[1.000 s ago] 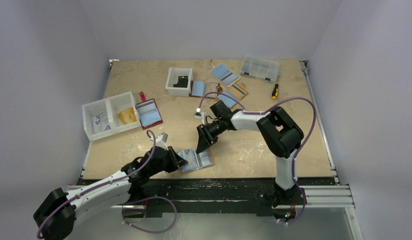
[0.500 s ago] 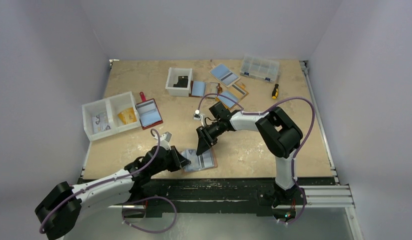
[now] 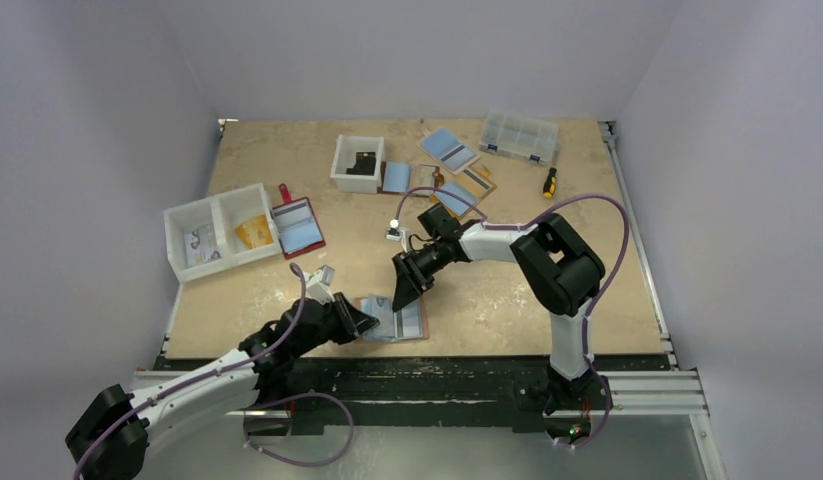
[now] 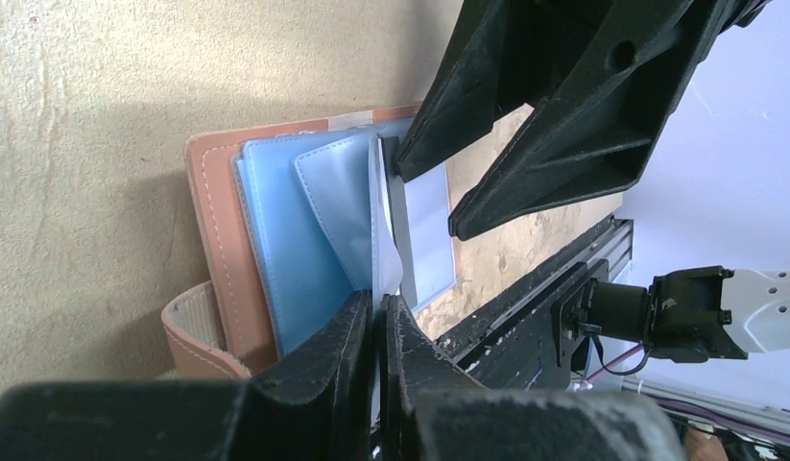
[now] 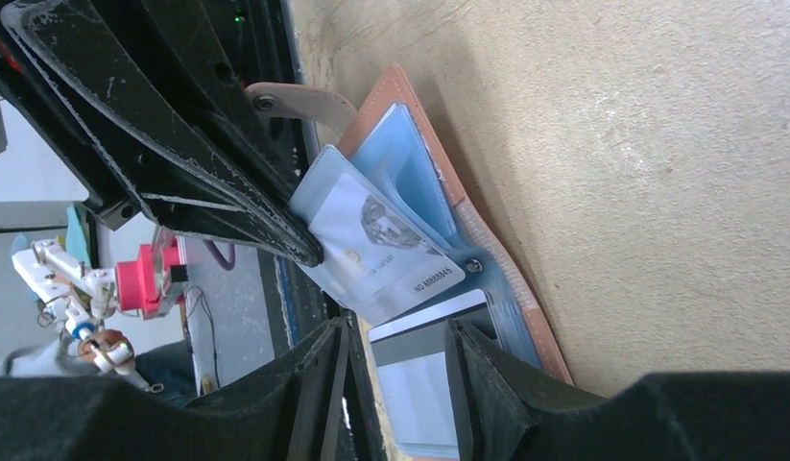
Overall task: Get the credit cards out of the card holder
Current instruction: Open the card holder at the center of the board, then remove the credit card from the card holder.
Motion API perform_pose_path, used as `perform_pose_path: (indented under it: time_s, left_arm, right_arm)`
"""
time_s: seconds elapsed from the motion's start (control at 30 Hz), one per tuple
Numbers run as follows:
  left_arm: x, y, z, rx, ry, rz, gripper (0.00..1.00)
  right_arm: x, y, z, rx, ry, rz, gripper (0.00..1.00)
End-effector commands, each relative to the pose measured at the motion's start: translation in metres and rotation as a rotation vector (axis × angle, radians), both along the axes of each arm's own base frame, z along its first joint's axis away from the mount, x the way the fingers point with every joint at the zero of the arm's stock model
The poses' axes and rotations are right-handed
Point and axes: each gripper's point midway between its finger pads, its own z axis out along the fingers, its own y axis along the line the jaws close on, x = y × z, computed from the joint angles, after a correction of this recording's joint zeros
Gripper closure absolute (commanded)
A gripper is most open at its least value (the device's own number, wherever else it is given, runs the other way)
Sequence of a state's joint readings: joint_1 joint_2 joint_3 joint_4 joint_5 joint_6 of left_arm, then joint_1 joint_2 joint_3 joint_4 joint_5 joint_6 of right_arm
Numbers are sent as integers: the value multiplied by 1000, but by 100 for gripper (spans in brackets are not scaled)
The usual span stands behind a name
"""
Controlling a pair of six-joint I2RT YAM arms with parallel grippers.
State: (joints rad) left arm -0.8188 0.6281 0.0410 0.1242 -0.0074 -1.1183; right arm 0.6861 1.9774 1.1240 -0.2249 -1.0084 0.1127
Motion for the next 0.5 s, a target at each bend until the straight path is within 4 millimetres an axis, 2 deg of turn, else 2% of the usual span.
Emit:
perform_pose_path:
  time_s: [0.0,0.13,0.23,0.37,0.47]
  left_arm:
    - [10,-7,21,-70,-47,23,100]
    - [6,1,-4,4,49,55,100]
    - [1,6,-21,51,128,78,83]
    - [5,3,-17,62,127,75,64]
    - [11,1,-11,78,111,82,55]
  right_arm:
    - [0,5,12,47,3,26,50]
    - [3,4,12,52,8,22,50]
    - [3,2,8,49,12,24,50]
    - [1,1,1,36,26,28,50]
    - [1,0,-3,25,30,28,51]
